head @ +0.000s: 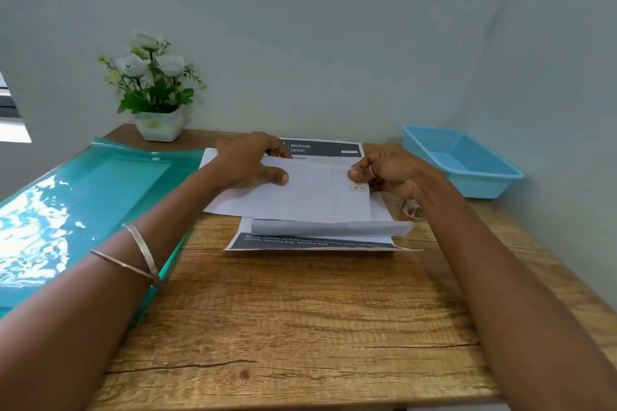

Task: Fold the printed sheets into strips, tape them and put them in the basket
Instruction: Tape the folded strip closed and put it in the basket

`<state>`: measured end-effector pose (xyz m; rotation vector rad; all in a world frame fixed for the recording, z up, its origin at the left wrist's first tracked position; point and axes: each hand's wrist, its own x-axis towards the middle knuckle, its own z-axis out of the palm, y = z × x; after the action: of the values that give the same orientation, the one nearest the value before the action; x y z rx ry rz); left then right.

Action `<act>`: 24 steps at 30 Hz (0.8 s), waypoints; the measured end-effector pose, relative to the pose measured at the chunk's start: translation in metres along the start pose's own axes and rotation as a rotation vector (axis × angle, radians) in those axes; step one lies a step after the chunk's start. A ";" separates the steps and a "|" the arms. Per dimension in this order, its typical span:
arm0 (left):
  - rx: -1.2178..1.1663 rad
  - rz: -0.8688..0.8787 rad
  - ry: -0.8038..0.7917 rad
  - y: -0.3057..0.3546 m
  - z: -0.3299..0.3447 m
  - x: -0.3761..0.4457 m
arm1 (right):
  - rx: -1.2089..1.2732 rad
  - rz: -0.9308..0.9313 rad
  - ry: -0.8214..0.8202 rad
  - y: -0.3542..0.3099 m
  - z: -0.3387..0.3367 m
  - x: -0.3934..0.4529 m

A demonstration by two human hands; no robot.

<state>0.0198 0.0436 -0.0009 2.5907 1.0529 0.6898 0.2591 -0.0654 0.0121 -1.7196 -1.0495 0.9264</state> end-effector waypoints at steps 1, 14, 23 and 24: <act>0.010 0.006 0.018 0.000 -0.002 0.000 | 0.036 0.017 0.012 -0.002 0.000 -0.002; -0.668 -0.299 0.183 -0.011 -0.042 -0.015 | 0.441 -0.220 0.286 -0.011 -0.020 -0.012; -1.165 -0.422 0.276 0.004 -0.042 -0.015 | 0.588 -0.275 0.279 -0.017 -0.018 -0.028; -1.179 -0.422 0.273 0.008 -0.040 -0.014 | 0.605 -0.280 0.245 -0.018 -0.021 -0.033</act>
<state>-0.0055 0.0307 0.0318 1.2583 0.8178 1.1095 0.2613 -0.0974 0.0400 -1.1155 -0.7240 0.7319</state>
